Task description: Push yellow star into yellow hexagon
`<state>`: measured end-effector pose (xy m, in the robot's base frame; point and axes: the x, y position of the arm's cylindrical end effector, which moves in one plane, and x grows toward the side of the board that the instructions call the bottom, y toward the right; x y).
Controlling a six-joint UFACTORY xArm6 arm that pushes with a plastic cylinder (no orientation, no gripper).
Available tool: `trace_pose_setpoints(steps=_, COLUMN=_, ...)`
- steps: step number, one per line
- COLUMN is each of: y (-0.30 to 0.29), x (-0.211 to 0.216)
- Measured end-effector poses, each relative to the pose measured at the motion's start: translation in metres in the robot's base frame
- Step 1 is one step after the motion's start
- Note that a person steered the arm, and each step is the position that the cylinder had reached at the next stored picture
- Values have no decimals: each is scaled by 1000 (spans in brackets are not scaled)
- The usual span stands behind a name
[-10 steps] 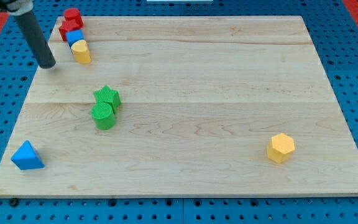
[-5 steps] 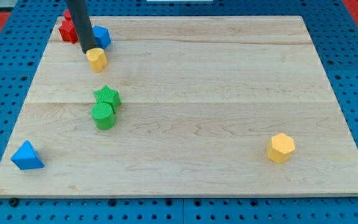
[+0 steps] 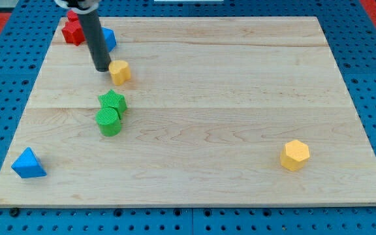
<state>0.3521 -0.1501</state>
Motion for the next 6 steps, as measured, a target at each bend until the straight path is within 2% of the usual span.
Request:
trace_pose_setpoints(steps=2, y=85, x=19)
trace_pose_setpoints(steps=3, y=91, x=37)
trace_pose_setpoints(steps=4, y=50, x=38)
trace_pose_setpoints(steps=5, y=62, x=68)
trace_pose_setpoints(steps=6, y=108, x=79)
